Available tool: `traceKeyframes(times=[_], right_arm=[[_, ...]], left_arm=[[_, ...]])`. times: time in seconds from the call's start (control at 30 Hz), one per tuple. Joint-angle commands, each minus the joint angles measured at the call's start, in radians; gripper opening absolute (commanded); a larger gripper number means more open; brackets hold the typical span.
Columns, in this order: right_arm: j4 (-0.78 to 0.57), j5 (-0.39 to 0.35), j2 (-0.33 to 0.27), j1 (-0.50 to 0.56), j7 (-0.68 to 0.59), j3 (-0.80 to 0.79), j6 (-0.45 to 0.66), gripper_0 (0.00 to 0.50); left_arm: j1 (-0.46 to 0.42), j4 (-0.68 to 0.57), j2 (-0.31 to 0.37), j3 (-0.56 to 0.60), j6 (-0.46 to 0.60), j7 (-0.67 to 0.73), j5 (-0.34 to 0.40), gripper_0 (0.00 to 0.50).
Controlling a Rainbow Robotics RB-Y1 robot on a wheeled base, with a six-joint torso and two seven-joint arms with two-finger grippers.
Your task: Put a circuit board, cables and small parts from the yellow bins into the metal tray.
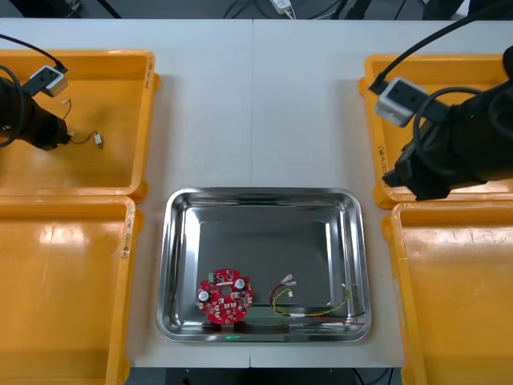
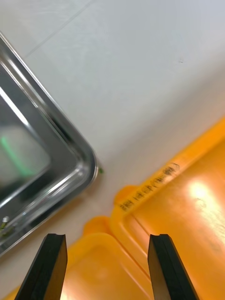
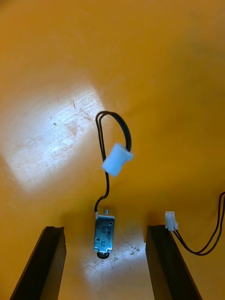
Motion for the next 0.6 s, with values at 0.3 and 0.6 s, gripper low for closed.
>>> traceKeyframes(times=[0.3,0.6], right_arm=[[0.272,0.0,-0.136,-0.181,0.099,-0.14,0.004,0.5],[0.479,0.144,-0.15,-0.236,0.274,-0.221,0.004,0.5]], left_arm=[[0.005,0.044,-0.014,0.027,-0.052,-0.15,0.035,0.5],[0.005,0.049,-0.014,0.029,-0.053,-0.155,0.042,0.113]])
